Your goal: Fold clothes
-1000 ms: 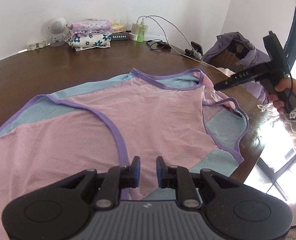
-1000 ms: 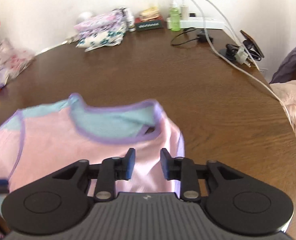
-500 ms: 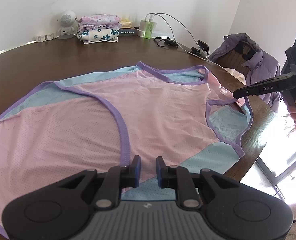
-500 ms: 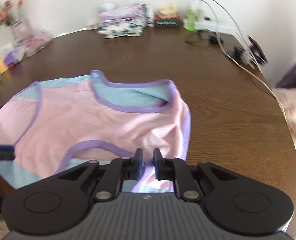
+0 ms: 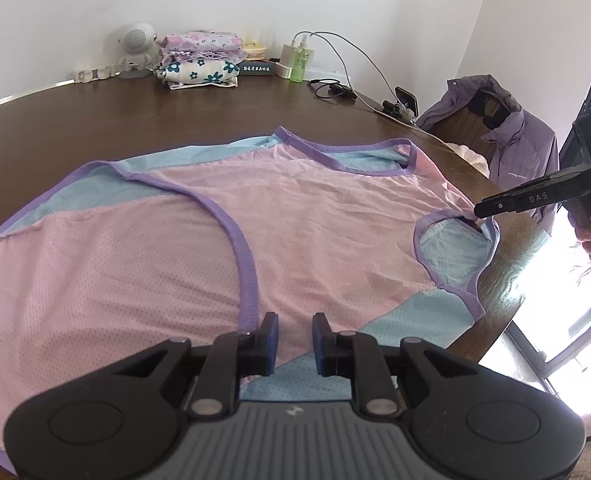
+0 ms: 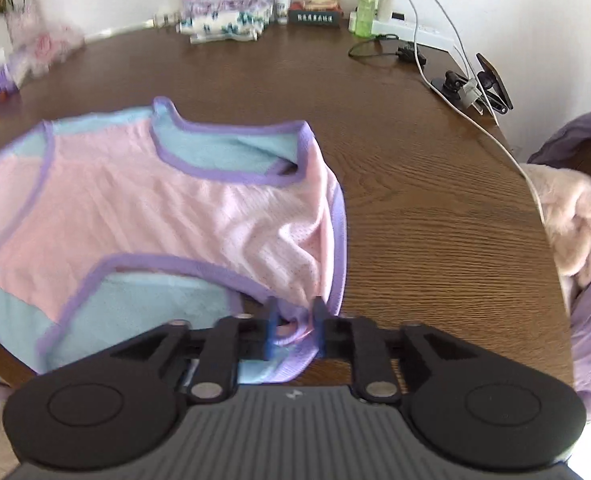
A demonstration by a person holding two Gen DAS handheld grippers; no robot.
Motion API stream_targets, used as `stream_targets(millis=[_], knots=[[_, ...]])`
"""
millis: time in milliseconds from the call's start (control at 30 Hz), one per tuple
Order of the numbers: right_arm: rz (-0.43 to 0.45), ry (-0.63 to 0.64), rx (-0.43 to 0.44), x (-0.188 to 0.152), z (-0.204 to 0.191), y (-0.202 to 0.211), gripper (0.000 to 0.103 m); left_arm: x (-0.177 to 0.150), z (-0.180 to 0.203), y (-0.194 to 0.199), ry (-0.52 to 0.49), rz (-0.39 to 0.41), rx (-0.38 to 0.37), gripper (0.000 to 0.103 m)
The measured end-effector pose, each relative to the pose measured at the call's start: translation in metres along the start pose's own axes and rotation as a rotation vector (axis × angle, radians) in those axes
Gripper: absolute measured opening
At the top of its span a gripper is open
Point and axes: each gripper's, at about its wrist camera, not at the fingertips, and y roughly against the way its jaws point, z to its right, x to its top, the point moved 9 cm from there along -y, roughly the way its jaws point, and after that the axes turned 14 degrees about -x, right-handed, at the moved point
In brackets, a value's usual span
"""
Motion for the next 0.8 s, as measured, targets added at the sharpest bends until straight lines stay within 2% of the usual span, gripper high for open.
stream_targets(millis=[133, 267, 300, 400, 533, 600, 667, 700, 800], knots=[[0.086, -0.056, 0.063, 0.012, -0.015, 0.014, 0.035, 0.006, 0.006, 0.008, -0.018, 0.035, 0.004, 0.018], [0.101, -0.046, 0.057, 0.014, -0.032, -0.002, 0.035, 0.002, 0.012, 0.008, -0.037, 0.025, 0.024, 0.017], [0.108, -0.05, 0.062, 0.014, -0.035, -0.006, 0.035, 0.0, 0.012, 0.008, -0.037, 0.023, 0.027, 0.014], [0.15, -0.054, 0.052, 0.016, -0.042, -0.014, 0.035, -0.005, 0.01, 0.01, -0.026, 0.018, 0.038, 0.013], [0.112, -0.034, 0.036, 0.01, -0.047, -0.028, 0.034, -0.013, 0.006, 0.006, -0.001, -0.001, 0.043, 0.013], [0.105, -0.005, -0.022, 0.007, -0.045, -0.03, 0.034, -0.012, 0.004, 0.009, 0.009, 0.002, 0.038, 0.013], [0.084, -0.044, 0.023, 0.013, -0.043, -0.024, 0.034, -0.004, 0.001, 0.02, 0.015, 0.022, 0.03, 0.013], [0.073, -0.068, 0.053, 0.016, -0.043, -0.021, 0.034, 0.004, -0.005, 0.027, 0.014, 0.032, 0.043, 0.014], [0.097, -0.059, 0.125, 0.046, -0.057, -0.004, 0.034, 0.036, -0.027, 0.048, 0.006, 0.067, 0.106, 0.031]])
